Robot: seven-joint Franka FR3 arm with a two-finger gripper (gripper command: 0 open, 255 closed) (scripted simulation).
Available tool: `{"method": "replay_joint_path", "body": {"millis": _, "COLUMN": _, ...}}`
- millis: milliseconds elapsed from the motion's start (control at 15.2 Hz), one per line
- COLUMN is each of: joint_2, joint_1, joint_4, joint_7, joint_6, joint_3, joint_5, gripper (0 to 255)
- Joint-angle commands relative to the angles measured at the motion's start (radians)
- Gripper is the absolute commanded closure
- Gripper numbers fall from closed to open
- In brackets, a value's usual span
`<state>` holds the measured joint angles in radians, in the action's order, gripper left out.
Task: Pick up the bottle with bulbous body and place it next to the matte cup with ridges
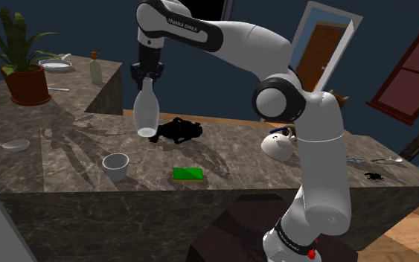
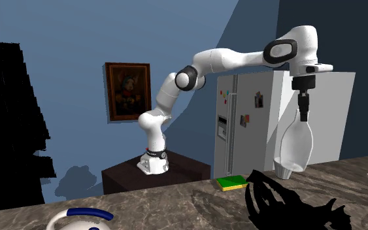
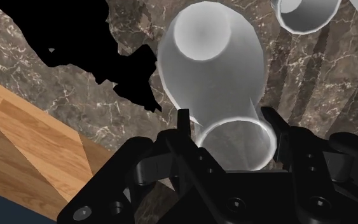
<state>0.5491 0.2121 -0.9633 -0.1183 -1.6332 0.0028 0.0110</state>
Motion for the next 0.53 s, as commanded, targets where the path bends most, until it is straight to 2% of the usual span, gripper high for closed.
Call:
{"method": "replay_joint_path", "body": {"millis": 0, "joint_2": -0.019, "joint_1": 0.001, "joint_4": -0.059, "joint_7": -0.002, "joint_6": -0.042, "joint_3": 0.0, "joint_5": 0.0, "gripper": 255}}
{"method": "replay_joint_path", "body": {"millis": 462, "joint_2": -0.052, "joint_1": 0.001, "joint_4": -0.207, "joint_7": -0.003, "joint_6": -0.157, "joint_3": 0.0, "joint_5": 0.0, "gripper": 255}}
